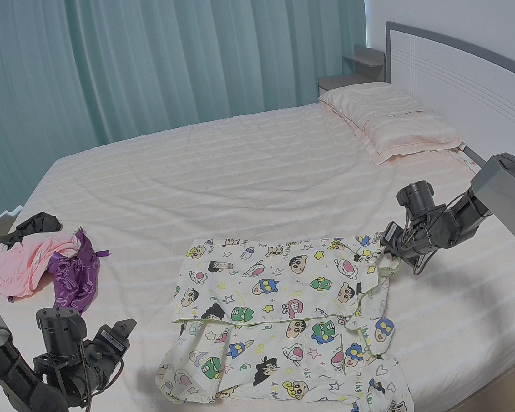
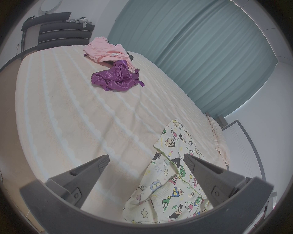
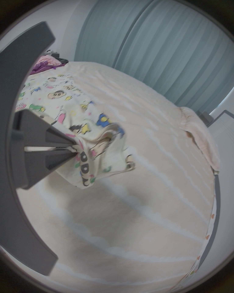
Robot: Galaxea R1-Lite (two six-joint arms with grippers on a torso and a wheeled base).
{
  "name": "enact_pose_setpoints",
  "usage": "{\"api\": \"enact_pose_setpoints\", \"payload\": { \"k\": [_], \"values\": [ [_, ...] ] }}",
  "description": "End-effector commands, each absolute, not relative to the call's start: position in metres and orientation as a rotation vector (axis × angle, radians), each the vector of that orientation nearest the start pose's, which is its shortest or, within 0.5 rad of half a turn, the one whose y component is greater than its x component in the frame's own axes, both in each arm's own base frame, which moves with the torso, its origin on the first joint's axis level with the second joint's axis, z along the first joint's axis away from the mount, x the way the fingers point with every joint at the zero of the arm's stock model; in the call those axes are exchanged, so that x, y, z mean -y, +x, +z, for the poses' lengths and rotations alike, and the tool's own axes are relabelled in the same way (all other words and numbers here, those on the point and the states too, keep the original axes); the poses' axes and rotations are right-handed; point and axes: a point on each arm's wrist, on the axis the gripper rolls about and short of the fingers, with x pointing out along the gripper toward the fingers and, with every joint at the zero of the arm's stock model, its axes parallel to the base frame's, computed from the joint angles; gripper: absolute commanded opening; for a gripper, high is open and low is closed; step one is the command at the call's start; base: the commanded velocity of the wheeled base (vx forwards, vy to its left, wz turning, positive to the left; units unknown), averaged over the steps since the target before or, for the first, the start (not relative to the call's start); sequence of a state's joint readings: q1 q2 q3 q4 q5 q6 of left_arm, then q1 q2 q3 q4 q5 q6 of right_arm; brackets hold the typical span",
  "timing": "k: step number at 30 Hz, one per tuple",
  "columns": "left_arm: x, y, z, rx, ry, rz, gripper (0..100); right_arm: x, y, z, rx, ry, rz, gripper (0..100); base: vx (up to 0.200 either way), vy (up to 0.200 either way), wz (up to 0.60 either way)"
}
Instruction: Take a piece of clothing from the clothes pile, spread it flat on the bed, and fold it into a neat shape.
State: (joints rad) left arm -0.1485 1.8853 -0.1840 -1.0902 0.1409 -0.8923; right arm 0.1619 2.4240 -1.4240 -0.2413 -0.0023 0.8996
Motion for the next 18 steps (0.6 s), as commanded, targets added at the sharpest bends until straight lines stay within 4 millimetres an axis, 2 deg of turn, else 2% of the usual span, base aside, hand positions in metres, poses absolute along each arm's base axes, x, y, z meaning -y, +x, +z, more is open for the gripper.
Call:
{"api": "enact_pose_setpoints", "payload": {
  "k": [1, 7, 11, 12, 18],
  "values": [
    [0.031, 0.227, 0.043, -0.564, -0.776, 0.261, 100, -0.068, 0.467, 0.044, -0.678, 0.809, -0.17, 0, 0.0, 0.0, 0.0],
    [0.031, 0.227, 0.043, -0.563, -0.777, 0.261, 100, -0.07, 0.483, 0.045, -0.631, 0.793, -0.158, 0, 0.0, 0.0, 0.0],
    [0.031, 0.228, 0.044, -0.561, -0.777, 0.26, 100, -0.067, 0.497, 0.035, -0.588, 0.74, -0.192, 0, 0.0, 0.0, 0.0],
    [0.031, 0.228, 0.044, -0.561, -0.777, 0.26, 100, -0.067, 0.499, 0.032, -0.585, 0.725, -0.193, 100, 0.0, 0.0, 0.0],
    [0.031, 0.228, 0.042, -0.565, -0.776, 0.262, 100, -0.07, 0.494, 0.018, -0.638, 0.663, -0.192, 100, 0.0, 0.0, 0.0]
  ]
}}
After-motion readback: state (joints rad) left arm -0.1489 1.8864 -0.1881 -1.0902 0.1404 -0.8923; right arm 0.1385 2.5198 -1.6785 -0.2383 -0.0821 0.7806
